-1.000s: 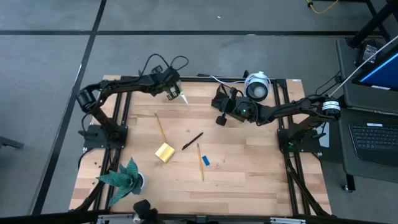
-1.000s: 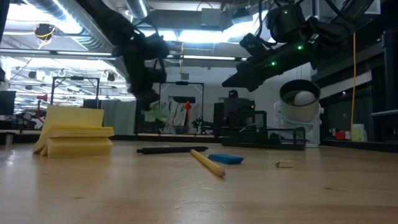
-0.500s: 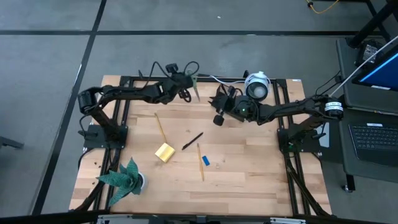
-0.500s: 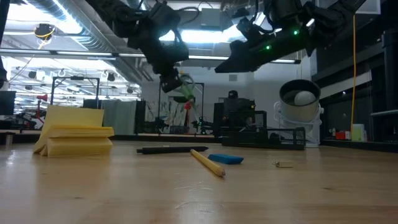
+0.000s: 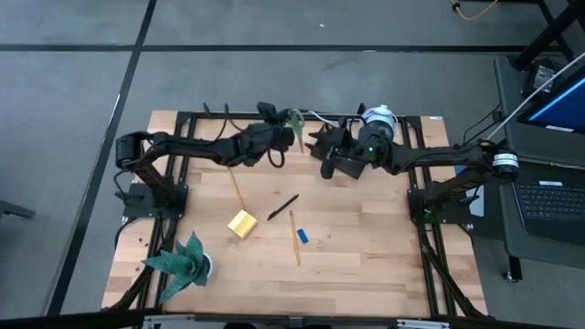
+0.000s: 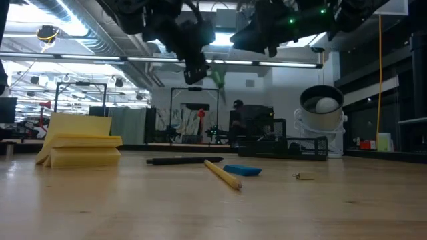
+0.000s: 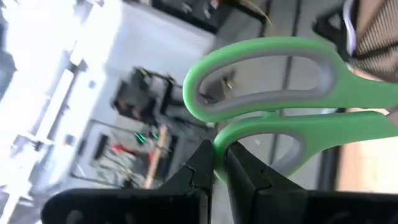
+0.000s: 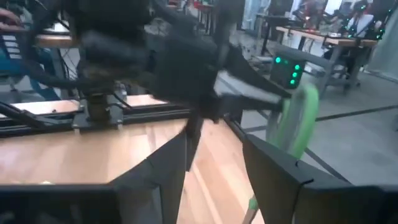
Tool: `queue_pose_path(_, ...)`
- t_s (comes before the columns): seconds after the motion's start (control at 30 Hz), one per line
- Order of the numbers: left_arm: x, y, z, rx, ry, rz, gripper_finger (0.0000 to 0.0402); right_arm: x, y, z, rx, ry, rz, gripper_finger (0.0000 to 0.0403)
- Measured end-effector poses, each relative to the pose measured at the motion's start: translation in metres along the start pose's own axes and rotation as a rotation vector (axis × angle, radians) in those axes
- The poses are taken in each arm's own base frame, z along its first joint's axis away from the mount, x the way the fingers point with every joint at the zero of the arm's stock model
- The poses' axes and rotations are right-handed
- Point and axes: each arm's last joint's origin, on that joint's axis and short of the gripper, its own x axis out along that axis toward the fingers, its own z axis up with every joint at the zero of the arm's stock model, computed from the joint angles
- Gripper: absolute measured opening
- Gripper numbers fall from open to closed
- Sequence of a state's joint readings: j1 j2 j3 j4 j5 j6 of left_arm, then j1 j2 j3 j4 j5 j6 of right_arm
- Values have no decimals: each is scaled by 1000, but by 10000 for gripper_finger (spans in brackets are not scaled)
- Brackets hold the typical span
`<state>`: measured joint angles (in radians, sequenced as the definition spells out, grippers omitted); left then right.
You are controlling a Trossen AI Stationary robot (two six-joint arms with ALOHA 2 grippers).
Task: Pick and place office supplies into organizer
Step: Put the green scissor into the metal mesh desk organizer
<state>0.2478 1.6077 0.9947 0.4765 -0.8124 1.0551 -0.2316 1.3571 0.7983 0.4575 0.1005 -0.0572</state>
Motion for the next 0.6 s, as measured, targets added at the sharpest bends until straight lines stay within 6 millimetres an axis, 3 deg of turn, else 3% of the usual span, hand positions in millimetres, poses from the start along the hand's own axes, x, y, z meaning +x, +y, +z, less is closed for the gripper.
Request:
queue_pose_path(0.43,-17,-5,17,42,-140,-13,16,3,-23,9,-23,17,-101,167)
queue_pose_path(0.6,-19,-7,20,44,-200,-42,16,4,-25,6,-1,38,-44,167)
